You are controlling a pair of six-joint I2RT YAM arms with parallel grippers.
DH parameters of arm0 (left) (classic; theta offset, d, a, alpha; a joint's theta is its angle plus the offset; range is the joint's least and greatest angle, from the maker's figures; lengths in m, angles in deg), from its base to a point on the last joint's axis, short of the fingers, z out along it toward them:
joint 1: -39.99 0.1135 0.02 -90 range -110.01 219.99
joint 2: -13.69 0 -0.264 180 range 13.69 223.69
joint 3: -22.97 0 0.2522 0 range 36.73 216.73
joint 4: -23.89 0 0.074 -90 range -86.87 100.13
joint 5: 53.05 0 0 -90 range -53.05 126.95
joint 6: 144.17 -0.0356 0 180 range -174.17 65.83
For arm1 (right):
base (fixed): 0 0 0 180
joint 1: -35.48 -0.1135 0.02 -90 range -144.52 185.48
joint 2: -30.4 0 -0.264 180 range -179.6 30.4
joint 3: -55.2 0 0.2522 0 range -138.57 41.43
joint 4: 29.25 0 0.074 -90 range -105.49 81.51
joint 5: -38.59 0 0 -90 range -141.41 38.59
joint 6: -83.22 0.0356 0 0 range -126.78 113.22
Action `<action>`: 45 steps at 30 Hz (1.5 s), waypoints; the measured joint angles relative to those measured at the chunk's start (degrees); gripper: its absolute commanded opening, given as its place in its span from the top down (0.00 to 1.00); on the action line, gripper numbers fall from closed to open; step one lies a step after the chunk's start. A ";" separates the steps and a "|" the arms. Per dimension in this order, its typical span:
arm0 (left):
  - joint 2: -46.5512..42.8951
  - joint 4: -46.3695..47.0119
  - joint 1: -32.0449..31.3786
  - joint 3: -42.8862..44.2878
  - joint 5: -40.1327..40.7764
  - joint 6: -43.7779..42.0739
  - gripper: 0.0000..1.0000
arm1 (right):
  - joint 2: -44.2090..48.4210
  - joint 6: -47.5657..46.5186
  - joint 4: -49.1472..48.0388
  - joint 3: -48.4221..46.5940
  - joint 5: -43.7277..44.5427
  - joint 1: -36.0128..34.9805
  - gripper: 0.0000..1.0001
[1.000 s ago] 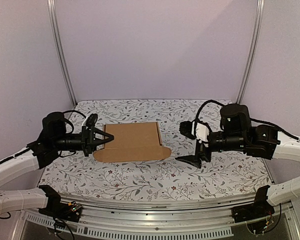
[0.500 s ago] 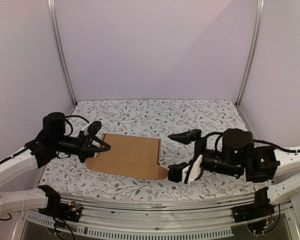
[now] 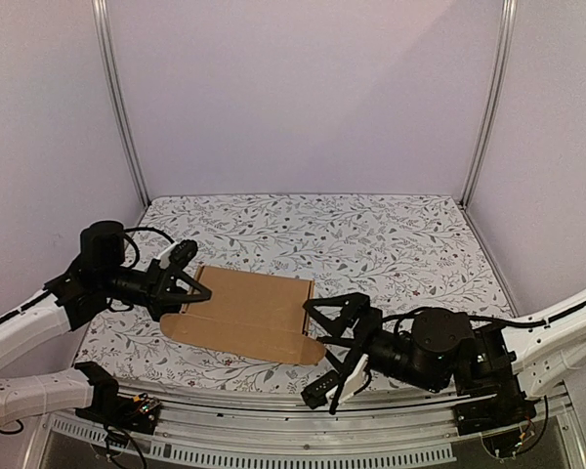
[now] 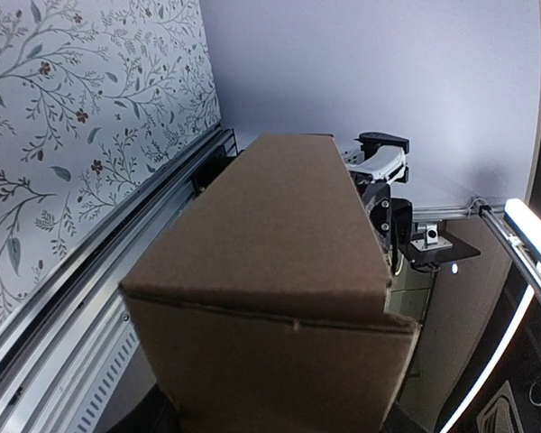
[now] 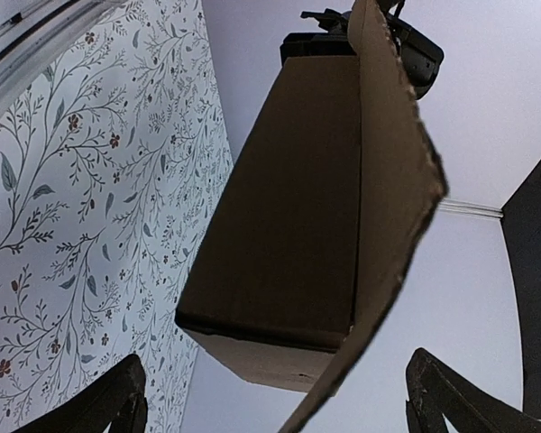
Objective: Fold the paper box
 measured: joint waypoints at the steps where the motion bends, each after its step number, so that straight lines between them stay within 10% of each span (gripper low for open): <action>1: -0.09 -0.31 -0.02 0.02 -0.22 -0.20 0.68 | -0.68 -1.14 -1.49 0.46 0.61 -0.15 0.01; 31: -2.95 -2.99 0.42 -0.81 -2.43 -2.75 0.65 | -13.46 -13.49 -28.09 2.16 6.56 -2.27 0.47; 45: -3.08 -4.63 0.61 -0.74 -1.55 -4.98 0.11 | -14.16 -10.47 -29.14 2.21 8.24 -2.51 0.63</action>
